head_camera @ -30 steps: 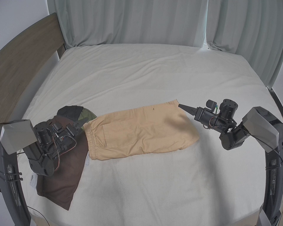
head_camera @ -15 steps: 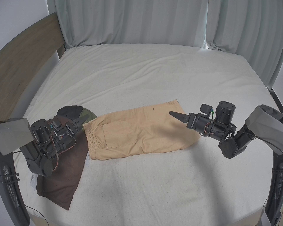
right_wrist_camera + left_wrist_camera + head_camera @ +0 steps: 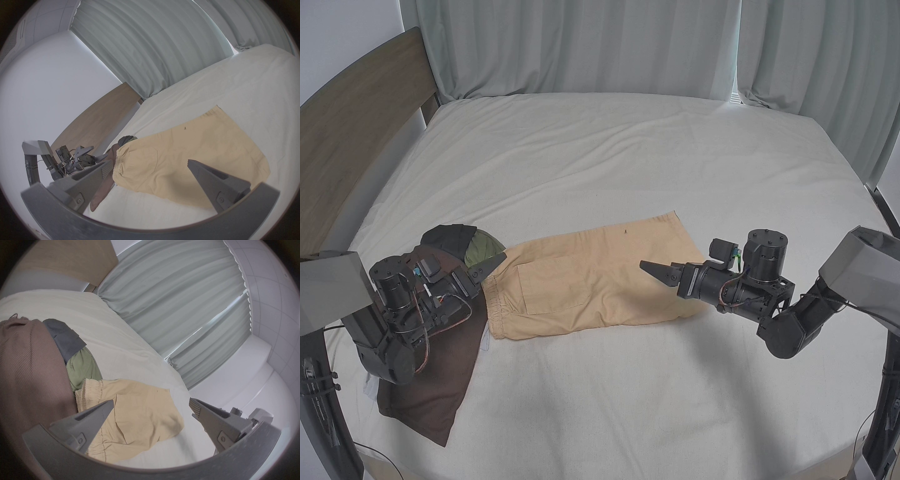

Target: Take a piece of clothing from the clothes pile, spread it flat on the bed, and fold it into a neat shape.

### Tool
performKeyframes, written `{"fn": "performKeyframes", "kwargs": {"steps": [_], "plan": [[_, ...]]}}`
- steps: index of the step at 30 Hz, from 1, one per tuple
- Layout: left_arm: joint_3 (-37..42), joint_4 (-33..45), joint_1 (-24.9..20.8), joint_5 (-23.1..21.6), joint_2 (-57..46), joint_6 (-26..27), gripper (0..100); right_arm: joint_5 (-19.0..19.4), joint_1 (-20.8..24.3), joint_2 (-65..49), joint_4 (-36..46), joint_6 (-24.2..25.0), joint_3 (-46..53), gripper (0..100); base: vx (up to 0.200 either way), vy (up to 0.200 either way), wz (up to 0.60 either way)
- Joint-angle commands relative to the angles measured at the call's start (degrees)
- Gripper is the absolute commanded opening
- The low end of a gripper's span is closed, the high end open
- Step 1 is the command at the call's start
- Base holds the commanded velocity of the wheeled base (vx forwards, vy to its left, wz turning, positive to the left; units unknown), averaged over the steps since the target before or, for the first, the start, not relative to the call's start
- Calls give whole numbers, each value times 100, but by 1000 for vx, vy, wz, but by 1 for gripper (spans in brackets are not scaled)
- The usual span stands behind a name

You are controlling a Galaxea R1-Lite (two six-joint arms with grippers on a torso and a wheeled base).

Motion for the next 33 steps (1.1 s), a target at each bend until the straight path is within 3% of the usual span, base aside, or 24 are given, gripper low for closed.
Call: {"fn": "performKeyframes", "kwargs": {"steps": [1, 10, 19, 27, 33], "plan": [[129, -1, -138, 17, -29, 155, 100, -153, 67, 52, -13, -61, 135, 100, 0, 0, 0], [217, -1, -244, 17, -12, 463, 100, -539, 5, 378, -83, -34, 311, 100, 0, 0, 0], [261, -1, -244, 34, 32, 603, 100, -566, -109, 580, -101, -26, 513, 100, 0, 0, 0], [296, -1, -253, 236, 103, 2018, 100, -724, -188, 817, -110, 1, 645, 100, 0, 0, 0], [313, -10, -261, 289, 85, 2335, 100, -733, -285, 940, -110, 36, 689, 100, 0, 0, 0]]}}
